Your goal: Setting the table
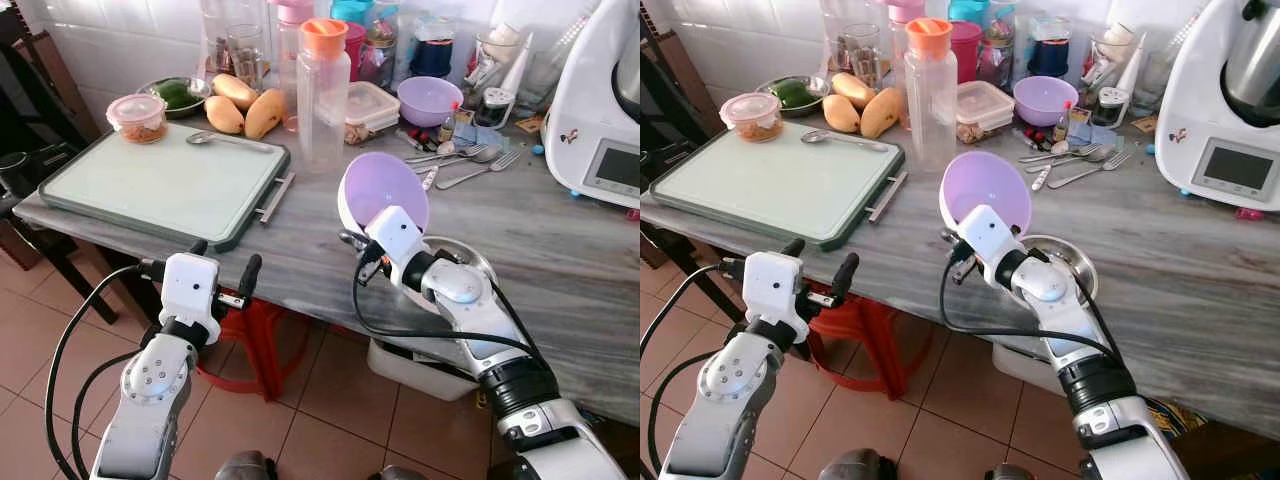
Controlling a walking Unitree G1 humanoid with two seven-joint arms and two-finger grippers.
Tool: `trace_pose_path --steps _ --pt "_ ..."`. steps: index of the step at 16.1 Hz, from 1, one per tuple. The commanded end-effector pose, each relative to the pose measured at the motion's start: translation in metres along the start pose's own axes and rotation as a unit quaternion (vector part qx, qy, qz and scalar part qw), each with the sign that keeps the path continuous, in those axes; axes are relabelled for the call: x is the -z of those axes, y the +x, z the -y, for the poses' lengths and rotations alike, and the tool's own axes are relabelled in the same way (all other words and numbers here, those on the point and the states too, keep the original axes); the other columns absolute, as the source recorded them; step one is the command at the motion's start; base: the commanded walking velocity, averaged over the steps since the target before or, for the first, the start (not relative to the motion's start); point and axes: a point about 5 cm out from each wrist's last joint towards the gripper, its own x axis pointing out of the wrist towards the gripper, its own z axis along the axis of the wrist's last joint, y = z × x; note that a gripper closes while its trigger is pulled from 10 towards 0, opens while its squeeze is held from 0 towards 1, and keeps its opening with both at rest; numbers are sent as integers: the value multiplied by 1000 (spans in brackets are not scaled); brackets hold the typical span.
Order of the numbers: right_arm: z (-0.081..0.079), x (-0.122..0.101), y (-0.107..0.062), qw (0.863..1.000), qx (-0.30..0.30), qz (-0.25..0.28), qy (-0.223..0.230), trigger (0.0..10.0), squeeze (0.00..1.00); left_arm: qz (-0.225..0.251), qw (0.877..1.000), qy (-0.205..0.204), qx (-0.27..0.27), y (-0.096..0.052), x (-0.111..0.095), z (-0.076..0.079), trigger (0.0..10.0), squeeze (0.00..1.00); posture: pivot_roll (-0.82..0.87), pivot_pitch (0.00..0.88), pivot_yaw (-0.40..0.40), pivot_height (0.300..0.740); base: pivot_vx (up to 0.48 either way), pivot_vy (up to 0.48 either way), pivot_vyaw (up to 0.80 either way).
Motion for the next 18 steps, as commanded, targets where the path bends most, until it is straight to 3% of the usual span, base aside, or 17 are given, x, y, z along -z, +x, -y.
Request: trace_pose_path --steps 1,11,12,13,14,18 --pt "3 -3 3 1000 -15 -5 -17 10000 0 2 1000 3 4 -1 -4 0 10000 0 110 0 36 740 0 0 0" --pt "-4 11 1 999 -37 -24 -16 10000 4 -15 1000 0 14 -2 -1 5 10000 0 104 7 35 740 0 0 0" --pt "-4 11 1 999 -39 -24 -15 10000 761 -16 1000 0 14 -2 -1 6 10000 0 104 9 32 740 0 0 0" --pt "-5 12 1 999 -40 -25 -18 10000 776 -18 1000 -1 14 -2 0 6 10000 0 104 10 32 740 0 0 0" --pt "-5 11 1 999 -43 -24 -20 10000 1000 -18 1000 -2 13 -1 0 6 10000 0 103 11 31 740 0 0 0" --pt "-3 11 2 998 -42 -23 -29 10000 1000 -21 1000 -2 11 1 0 6 10000 0 103 12 30 740 0 0 0"
